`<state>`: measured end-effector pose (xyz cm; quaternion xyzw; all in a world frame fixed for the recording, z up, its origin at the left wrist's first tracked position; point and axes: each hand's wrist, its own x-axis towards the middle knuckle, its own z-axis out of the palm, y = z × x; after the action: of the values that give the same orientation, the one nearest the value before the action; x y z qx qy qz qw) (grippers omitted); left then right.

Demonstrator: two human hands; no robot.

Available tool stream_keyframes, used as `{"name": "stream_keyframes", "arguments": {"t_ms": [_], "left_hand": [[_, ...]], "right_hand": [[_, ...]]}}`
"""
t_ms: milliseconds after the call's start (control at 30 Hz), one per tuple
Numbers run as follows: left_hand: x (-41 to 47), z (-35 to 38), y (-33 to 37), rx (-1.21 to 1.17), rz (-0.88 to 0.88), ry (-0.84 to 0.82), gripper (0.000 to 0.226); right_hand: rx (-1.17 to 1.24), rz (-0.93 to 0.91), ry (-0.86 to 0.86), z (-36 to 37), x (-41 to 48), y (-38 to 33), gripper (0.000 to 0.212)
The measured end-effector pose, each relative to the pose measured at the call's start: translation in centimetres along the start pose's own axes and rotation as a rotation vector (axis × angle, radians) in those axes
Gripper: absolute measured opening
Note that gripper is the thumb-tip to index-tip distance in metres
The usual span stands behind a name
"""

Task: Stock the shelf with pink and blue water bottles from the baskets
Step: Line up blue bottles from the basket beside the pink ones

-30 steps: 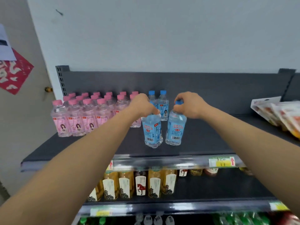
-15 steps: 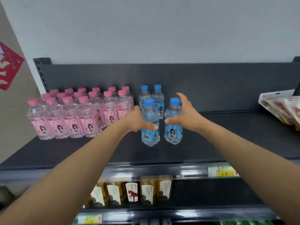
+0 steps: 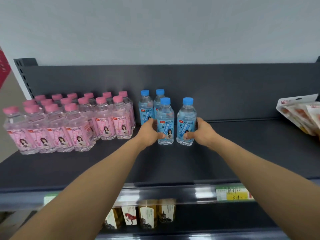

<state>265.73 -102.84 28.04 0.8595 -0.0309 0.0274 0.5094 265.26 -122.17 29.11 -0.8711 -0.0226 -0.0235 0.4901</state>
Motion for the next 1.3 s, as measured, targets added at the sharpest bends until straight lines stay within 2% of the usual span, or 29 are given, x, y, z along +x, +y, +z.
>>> {"name": "stream_keyframes", "arguments": {"t_ms": [167, 300, 467, 700, 833, 933, 1067, 1167, 1300], "left_hand": [[3.5, 2.7, 0.7, -0.005, -0.009, 0.035, 0.052], [5.6, 4.3, 1.0, 0.052, -0.012, 0.096, 0.045], [6.7, 5.7, 1.2, 0.188, -0.044, 0.21, 0.023], [7.5, 6.2, 1.2, 0.203, -0.134, 0.291, 0.026], [5.7, 6.2, 1.6, 0.125, -0.092, 0.171, 0.012], [3.0, 5.6, 2.0, 0.07, -0.045, 0.126, 0.014], [-2.2, 3.8, 2.9, 0.047, 0.038, 0.084, 0.007], [-6.7, 1.9, 3.5, 0.015, 0.108, 0.059, 0.01], [-13.0, -1.1, 2.8, 0.019, 0.154, 0.006, 0.011]], "right_hand": [[-0.021, 0.018, 0.071, -1.1, 3.0, 1.8, 0.059], [-0.046, 0.042, 0.073, -0.8, 4.8, 3.5, 0.052], [-0.092, 0.053, 0.15, -0.4, 6.9, 4.4, 0.047], [-0.092, 0.094, 0.263, 0.0, 7.2, 4.1, 0.041], [-0.07, 0.112, 0.258, -0.4, 6.2, 3.7, 0.031], [-0.003, 0.068, 0.225, -0.8, 4.3, 3.1, 0.029], [0.056, -0.029, 0.171, -1.2, -0.4, 1.3, 0.024], [0.063, -0.133, 0.115, -0.6, -5.1, -0.7, 0.017], [0.025, -0.252, -0.027, 2.4, -11.9, -3.0, 0.014]]}}
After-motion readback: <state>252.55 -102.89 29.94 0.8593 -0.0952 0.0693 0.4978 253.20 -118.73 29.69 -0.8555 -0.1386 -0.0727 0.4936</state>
